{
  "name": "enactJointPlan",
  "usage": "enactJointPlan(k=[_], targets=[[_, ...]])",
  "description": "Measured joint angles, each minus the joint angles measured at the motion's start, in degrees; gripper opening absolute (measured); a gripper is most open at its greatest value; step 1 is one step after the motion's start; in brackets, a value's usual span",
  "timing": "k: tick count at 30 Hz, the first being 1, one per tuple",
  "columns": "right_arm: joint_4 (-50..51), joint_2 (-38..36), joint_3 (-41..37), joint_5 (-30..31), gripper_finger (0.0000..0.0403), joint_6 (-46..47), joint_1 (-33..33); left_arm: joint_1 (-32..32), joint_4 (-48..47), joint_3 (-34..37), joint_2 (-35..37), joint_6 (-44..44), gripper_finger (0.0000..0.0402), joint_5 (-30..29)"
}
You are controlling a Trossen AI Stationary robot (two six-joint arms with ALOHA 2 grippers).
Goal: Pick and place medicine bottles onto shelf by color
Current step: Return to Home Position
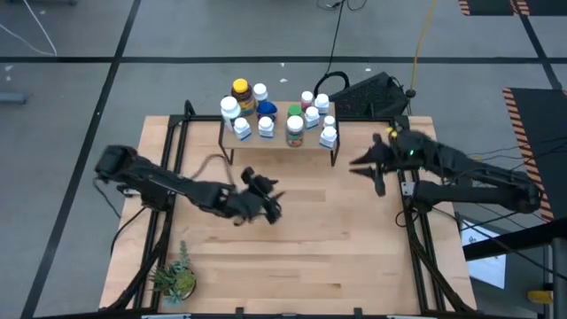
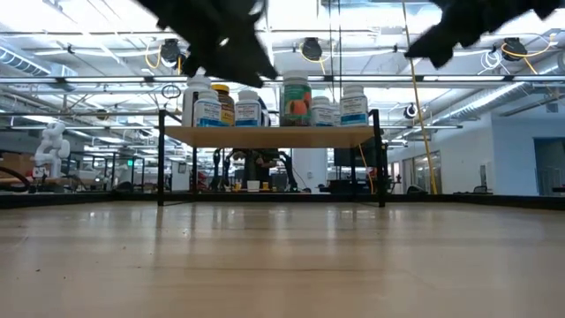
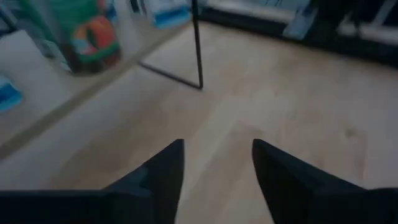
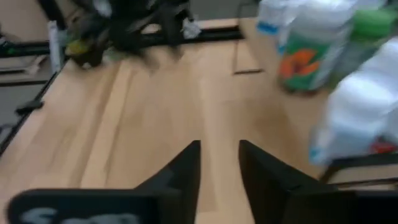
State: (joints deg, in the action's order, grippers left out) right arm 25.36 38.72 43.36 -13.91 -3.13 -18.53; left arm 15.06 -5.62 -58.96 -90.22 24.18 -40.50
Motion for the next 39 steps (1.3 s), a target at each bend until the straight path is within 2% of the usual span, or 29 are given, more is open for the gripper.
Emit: enactJointPlan(k=[5,8,12,16,20,24,31,39], targets=[[-8.2,-4.7,-11.3,-2.8,0.0040,0.5,4.4,-2.4,18.3,18.2,13.6,-12.9,0.0125,12.8],[-14.2,-6.2,-16.2,-5.5,0.0011,1.0,6.6,-3.2,25.8,28.3,22.8,-21.2,0.0085,18.2],[-22.5,-7.6,-19.8,-5.7,0.0005,1.2,7.8,-7.1,32.5,40.1,35.9,-24.3,0.0040,20.1],[-24.1,-9.2,-20.0,-5.6,0.0003,-2.0,7.6,-12.7,32.8,48.4,49.1,-23.9,0.0007,22.7],[-23.8,-11.2,-20.0,-5.6,0.0001,-6.5,7.6,-18.5,30.3,52.3,59.0,-22.5,0.0009,29.9],[-23.2,-13.4,-20.2,-5.6,0.0001,-7.9,7.1,-22.4,21.9,52.9,65.6,-20.0,0.0008,35.7],[-33.0,-14.9,-27.0,-5.6,0.0000,-4.6,4.3,-24.3,18.4,52.9,69.6,-22.7,0.0014,40.2],[-32.5,-18.8,-30.3,-5.7,0.0000,-1.5,1.0,-25.5,14.6,52.9,70.4,-21.9,0.0020,40.7]])
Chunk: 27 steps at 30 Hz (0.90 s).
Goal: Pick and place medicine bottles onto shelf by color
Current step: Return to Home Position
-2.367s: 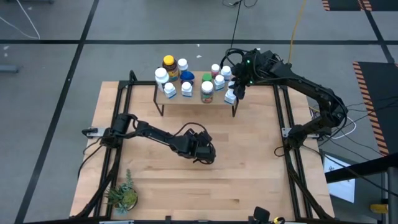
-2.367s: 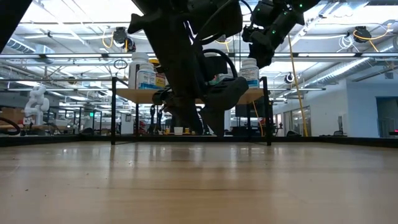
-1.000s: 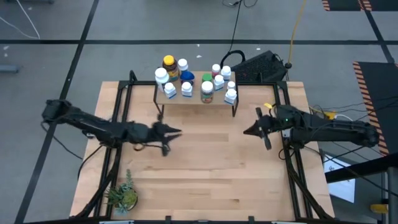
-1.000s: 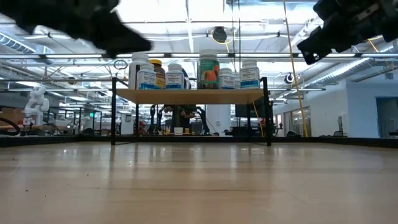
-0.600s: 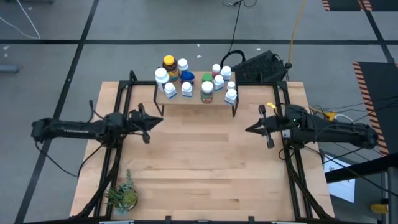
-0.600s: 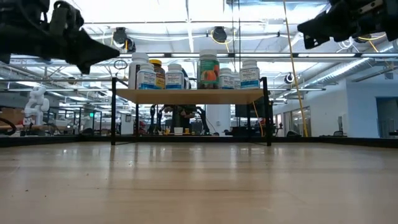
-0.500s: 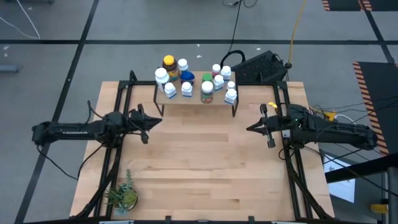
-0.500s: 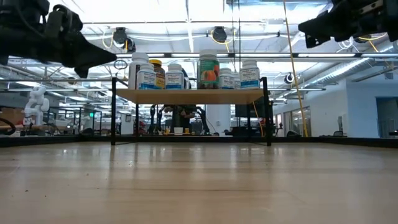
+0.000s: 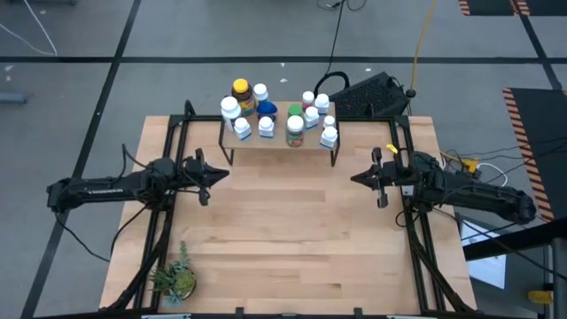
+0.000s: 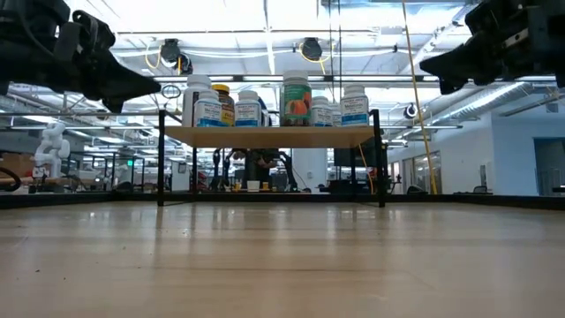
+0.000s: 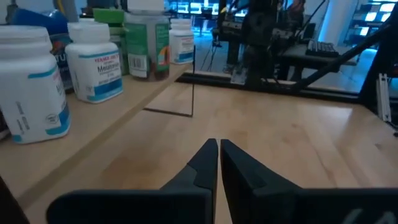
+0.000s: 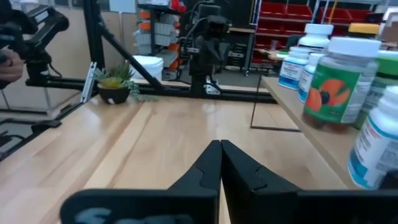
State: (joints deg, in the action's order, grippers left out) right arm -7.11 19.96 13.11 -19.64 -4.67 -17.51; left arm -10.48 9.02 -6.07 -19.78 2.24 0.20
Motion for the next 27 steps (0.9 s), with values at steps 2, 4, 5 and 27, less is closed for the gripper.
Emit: enactJointPlan(k=[2,4,5,27], targets=[[0.0,-1.0,-1.0,-0.1,0.0000,0.9,-0.3,0.0,0.2,0.0,0.0,-0.2,0.0020,1.1],[0.0,-1.8,-2.3,-0.1,0.0000,1.0,-0.5,0.0,0.6,0.1,0.0,-0.6,0.0021,2.3],[-0.2,-2.1,-3.0,-0.1,0.0000,1.3,-0.5,0.0,1.8,0.7,0.0,-0.5,0.0021,2.6],[-14.0,-4.0,-12.1,-16.5,0.0000,14.7,-0.2,-2.4,8.7,5.5,0.1,0.4,0.0021,4.2]])
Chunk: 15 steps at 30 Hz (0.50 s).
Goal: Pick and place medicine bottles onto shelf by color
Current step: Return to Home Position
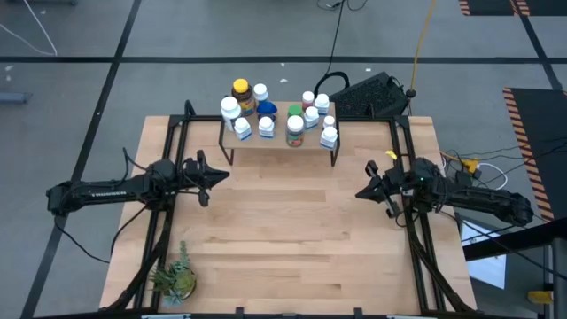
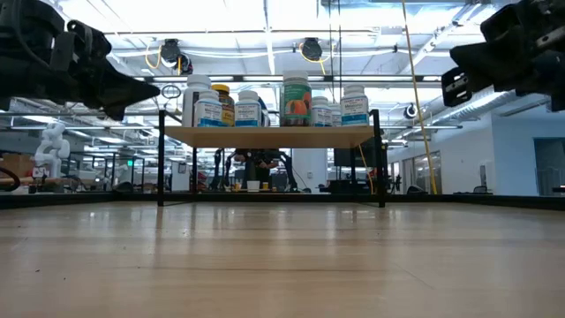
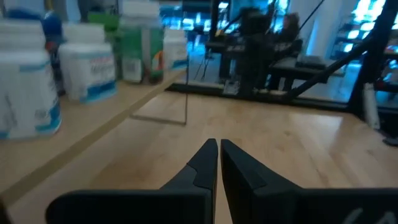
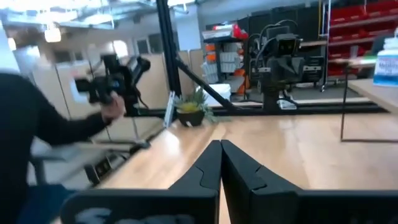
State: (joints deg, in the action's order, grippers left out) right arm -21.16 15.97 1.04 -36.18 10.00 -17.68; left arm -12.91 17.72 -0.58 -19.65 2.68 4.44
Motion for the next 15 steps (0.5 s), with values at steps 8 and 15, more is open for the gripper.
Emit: enactJointPlan(k=[8,15], targets=[[-1.9,-3.1,-0.1,-0.2,0.0000,-6.7,-3.0,-0.5,-1.3,0.0,2.6,-1.4,0.0021,4.4],[1.4,-3.2,-0.1,-1.1,0.0000,-8.1,-3.4,-0.5,-2.5,0.0,2.4,-0.6,0.0021,5.1]])
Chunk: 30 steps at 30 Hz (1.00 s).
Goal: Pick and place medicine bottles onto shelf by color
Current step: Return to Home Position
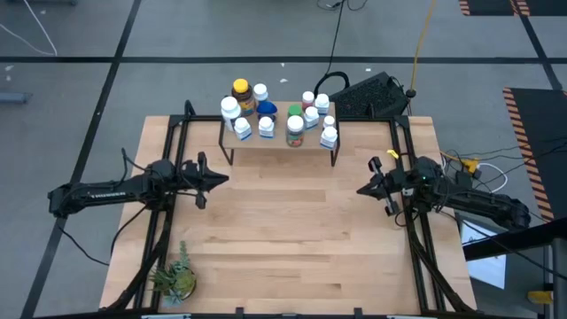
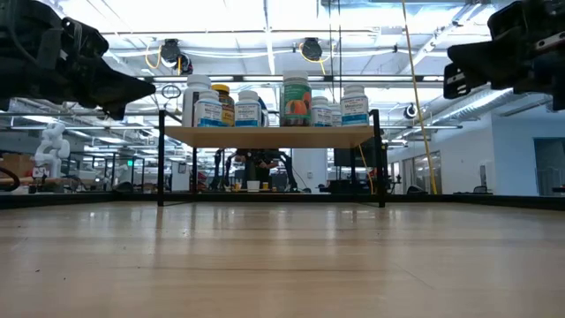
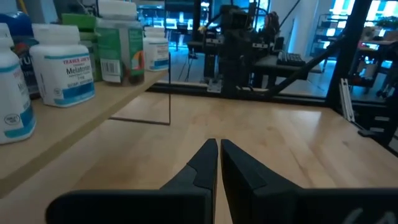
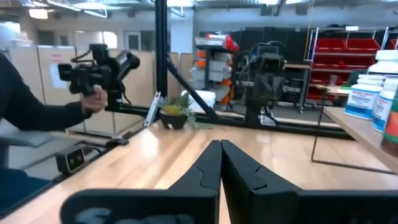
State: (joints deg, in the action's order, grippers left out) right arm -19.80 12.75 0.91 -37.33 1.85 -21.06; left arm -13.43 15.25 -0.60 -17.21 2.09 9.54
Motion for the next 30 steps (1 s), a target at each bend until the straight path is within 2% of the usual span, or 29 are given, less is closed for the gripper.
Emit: enactJointPlan(k=[6,30], targets=[[-0.1,0.1,0.0,2.8,0.0000,3.0,0.0,0.0,-1.4,0.0,0.0,1.2,0.0021,-1.8],[-0.2,0.1,0.0,2.8,0.0000,3.5,0.0,0.0,-1.5,0.0,0.0,1.2,0.0021,-2.5]])
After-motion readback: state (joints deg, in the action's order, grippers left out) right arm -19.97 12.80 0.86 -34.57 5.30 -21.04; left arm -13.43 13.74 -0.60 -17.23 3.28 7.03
